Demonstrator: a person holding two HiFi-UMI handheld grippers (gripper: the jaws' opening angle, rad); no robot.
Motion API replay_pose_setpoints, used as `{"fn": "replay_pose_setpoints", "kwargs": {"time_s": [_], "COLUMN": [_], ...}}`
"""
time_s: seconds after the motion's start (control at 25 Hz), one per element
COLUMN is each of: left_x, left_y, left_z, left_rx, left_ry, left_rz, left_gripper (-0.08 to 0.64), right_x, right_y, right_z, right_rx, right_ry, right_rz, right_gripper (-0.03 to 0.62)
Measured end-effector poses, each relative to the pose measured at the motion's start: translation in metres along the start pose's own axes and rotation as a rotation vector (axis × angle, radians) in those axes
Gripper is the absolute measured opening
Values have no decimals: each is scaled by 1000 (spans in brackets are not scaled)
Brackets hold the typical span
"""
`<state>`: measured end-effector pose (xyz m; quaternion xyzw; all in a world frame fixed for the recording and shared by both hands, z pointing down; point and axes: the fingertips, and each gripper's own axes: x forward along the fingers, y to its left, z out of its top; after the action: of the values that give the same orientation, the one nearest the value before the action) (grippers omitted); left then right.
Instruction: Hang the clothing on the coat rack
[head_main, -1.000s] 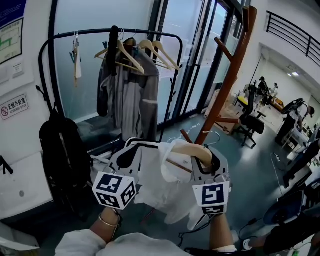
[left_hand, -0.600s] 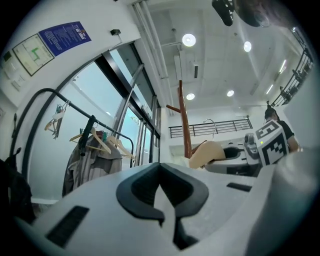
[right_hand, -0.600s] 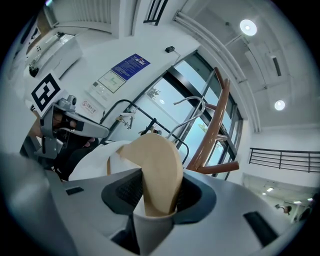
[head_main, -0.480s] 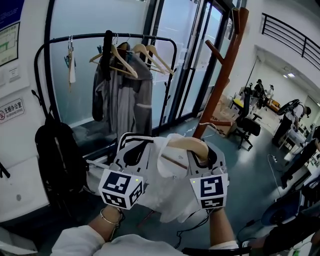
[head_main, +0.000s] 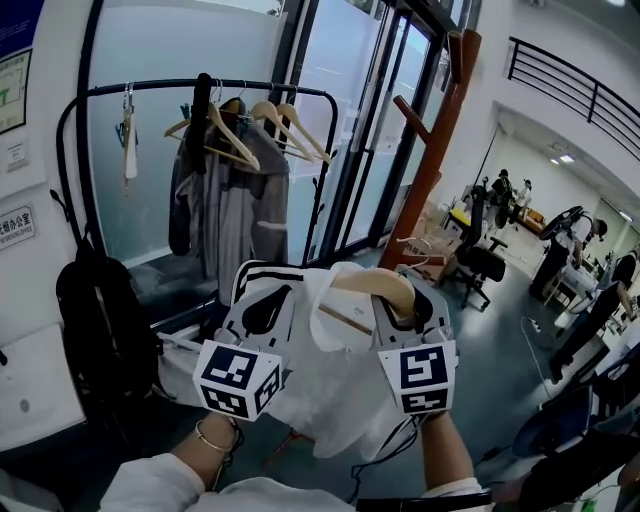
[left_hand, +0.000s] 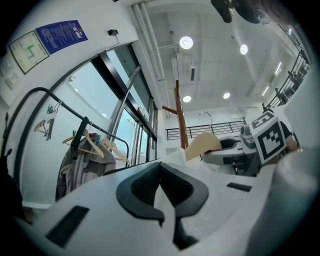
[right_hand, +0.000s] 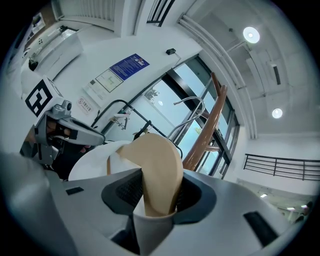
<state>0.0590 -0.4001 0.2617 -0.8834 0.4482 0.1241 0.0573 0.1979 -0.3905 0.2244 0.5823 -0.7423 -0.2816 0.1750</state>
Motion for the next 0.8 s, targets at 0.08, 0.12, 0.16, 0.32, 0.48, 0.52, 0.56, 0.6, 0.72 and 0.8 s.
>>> {"fn": "replay_pose_setpoints", "kwargs": {"time_s": [0.08, 0.12, 0.16, 0.32, 0.48, 0.52, 0.56, 0.6, 0.72, 0.8], "left_x": [4, 6, 8, 15, 20, 22, 24, 25, 27, 27], "left_y": [-2, -4, -5, -8, -18, -21, -23, -24, -27, -28], "left_z": [8, 12, 17, 30, 41, 45, 49, 54, 72, 84], "left_rx": [23, 38, 52, 76, 56, 61, 69, 78, 97, 105], "left_ry": [-11, -17, -24, -50, -64, -63, -61, -61, -74, -87], "left_rz": [-10, -14, -18, -31, -66, -73, -80, -85, -95, -93], "left_gripper": [8, 8, 8, 8, 8, 8, 8, 9, 8, 8], "right_x": [1, 1, 0, -1, -5, -5, -6, -5, -4, -4], "right_y": [-6, -9, -12, -25, -41, -44, -46, -48, -52, -56], "right_z": [5, 8, 11, 26, 40, 42, 45, 47, 52, 56], "right_rx": [-5, -4, -1, 4, -8, -10, -11, -11, -10, -12], "right_ry": [-1, 0, 2, -4, -14, -15, -16, -17, -15, -13], "right_rz": [0, 3, 8, 21, 1, -3, -6, -8, -10, -11], "right_gripper": [176, 176, 176, 176, 176, 176, 176, 176, 176, 176]}}
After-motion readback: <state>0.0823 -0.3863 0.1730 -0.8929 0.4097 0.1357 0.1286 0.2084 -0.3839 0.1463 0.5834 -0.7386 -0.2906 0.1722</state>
